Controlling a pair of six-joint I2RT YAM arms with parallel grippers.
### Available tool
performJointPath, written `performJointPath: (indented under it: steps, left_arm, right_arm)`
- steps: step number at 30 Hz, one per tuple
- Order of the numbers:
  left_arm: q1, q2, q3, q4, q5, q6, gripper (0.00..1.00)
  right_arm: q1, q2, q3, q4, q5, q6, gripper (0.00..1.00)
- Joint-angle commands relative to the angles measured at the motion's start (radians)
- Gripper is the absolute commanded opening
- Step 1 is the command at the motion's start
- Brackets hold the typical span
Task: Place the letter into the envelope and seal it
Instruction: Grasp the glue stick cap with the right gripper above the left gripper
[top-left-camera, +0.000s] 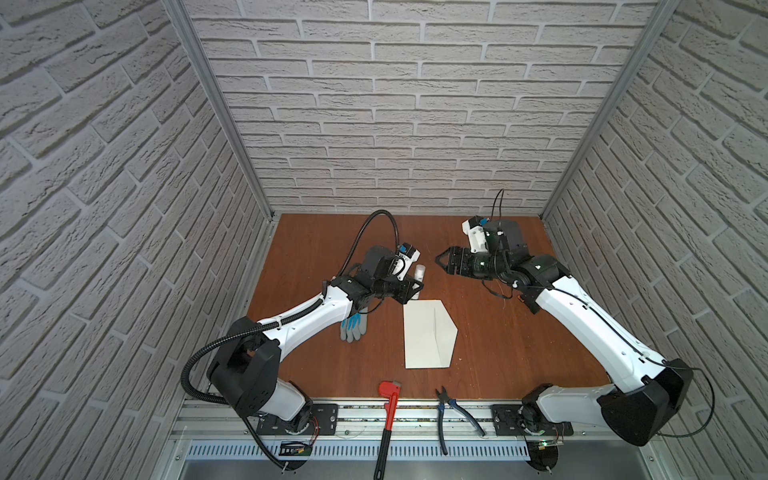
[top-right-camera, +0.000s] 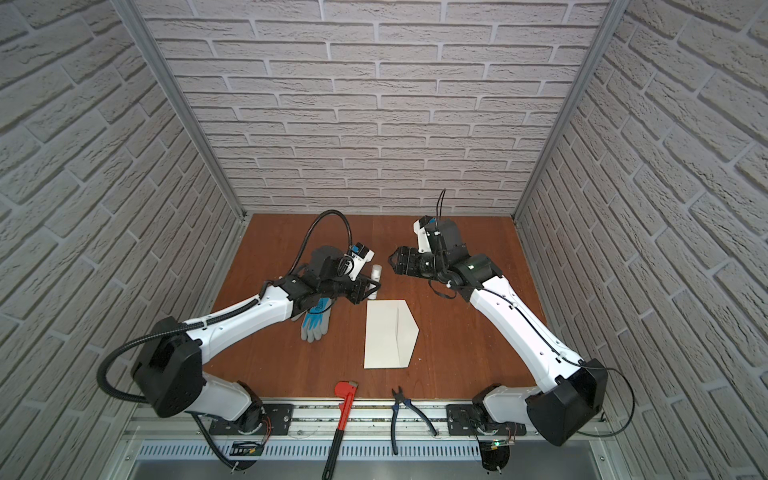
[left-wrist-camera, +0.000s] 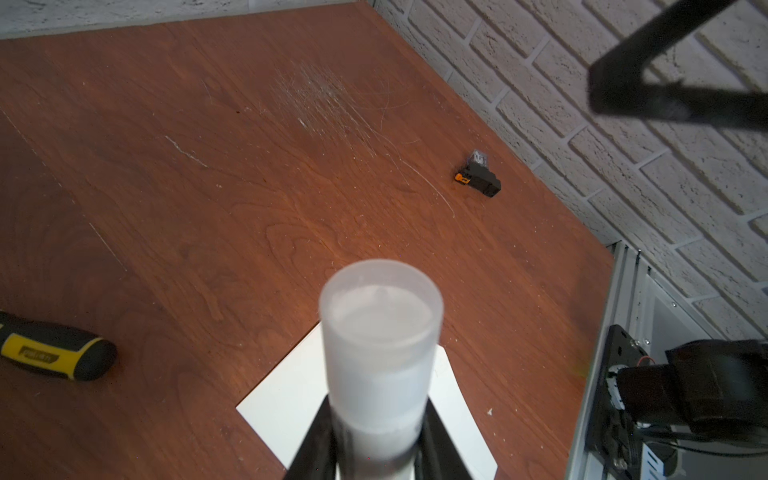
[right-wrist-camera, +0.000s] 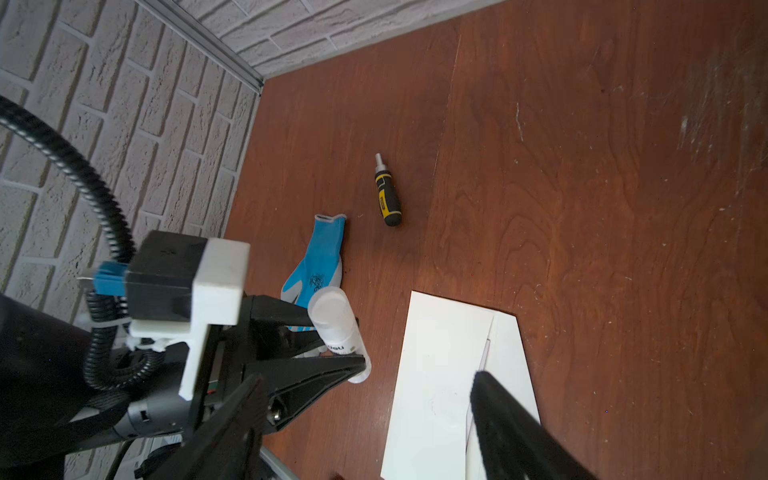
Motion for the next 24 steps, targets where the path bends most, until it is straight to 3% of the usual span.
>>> performJointPath:
  steps: [1, 8, 16, 24]
  left_arm:
    - [-0.009, 0.023, 0.04, 0.095, 0.017, -0.009, 0.13]
    - [-0.016, 0.031, 0.057, 0.072, 0.025, 0.008, 0.13]
    - [-0.016, 0.008, 0.038, 0.096, 0.058, 0.008, 0.13]
    - [-0.019, 0.011, 0.041, 0.092, 0.086, 0.01, 0.13]
  right_arm:
    - [-0.001, 0.031, -0.003, 0.036, -0.12, -0.024, 0.78]
    - [-0.001, 0.1, -0.001, 0.074, -0.179, 0.01, 0.77]
    - [-0.001, 0.157, 0.009, 0.103, -0.192, 0.036, 0.68]
    - [0.001, 0.177, 0.011, 0.126, -0.208, 0.043, 0.48]
